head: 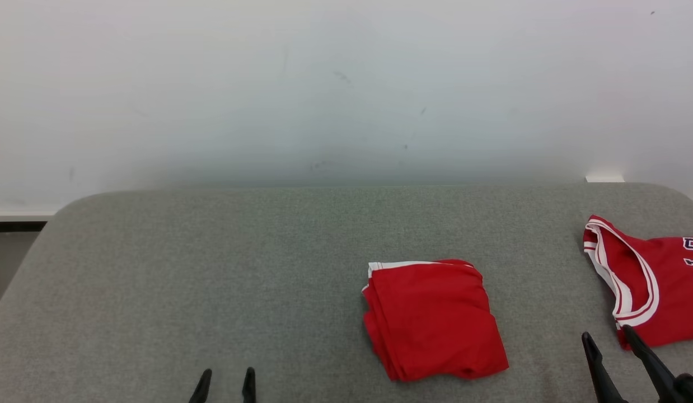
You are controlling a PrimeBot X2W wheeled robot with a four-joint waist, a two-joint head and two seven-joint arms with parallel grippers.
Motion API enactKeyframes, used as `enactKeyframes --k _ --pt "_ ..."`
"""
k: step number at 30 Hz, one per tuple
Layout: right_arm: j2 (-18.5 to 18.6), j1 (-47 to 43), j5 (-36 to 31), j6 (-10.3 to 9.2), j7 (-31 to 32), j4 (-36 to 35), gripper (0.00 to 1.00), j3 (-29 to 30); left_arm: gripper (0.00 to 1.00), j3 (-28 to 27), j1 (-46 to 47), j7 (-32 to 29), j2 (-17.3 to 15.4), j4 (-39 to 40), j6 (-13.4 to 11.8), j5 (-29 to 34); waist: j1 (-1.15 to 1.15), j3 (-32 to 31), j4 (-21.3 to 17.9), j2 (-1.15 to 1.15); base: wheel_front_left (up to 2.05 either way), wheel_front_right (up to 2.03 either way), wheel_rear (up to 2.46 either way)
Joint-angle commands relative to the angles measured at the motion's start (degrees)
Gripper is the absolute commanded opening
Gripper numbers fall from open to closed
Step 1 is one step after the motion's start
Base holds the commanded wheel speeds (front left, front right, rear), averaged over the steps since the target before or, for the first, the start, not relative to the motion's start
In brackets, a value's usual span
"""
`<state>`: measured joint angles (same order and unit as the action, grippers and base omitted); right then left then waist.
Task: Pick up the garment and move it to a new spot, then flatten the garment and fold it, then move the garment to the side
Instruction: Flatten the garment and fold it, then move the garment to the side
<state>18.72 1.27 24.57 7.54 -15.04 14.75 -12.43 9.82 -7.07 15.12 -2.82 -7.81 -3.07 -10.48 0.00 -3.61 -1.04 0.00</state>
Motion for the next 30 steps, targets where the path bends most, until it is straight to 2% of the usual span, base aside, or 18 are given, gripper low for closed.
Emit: enactKeyframes --k 1,15,30 --pt "-0.47 -1.84 -0.27 -0.13 -0.11 -0.94 1.0 1.29 1.0 -0.42 -1.27 -0.02 -0.19 -0.02 -0.06 0.89 0.0 -0.29 -0.33 0.0 0.0 0.0 0.0" --pt "-7.43 -9.76 -2.94 -0.13 -0.12 -3.56 1.0 9.72 1.0 -2.84 -3.31 -0.02 -0.19 -1.02 0.79 1.35 0.0 -1.31 -1.59 0.0 0.0 0.0 0.0" --pt "-6.18 -7.08 -2.68 -0.13 -0.12 -2.09 1.0 8.39 1.0 -1.38 -3.1 -0.02 -0.2 -1.16 0.24 0.26 0.0 -0.26 -0.75 0.0 0.0 0.0 0.0"
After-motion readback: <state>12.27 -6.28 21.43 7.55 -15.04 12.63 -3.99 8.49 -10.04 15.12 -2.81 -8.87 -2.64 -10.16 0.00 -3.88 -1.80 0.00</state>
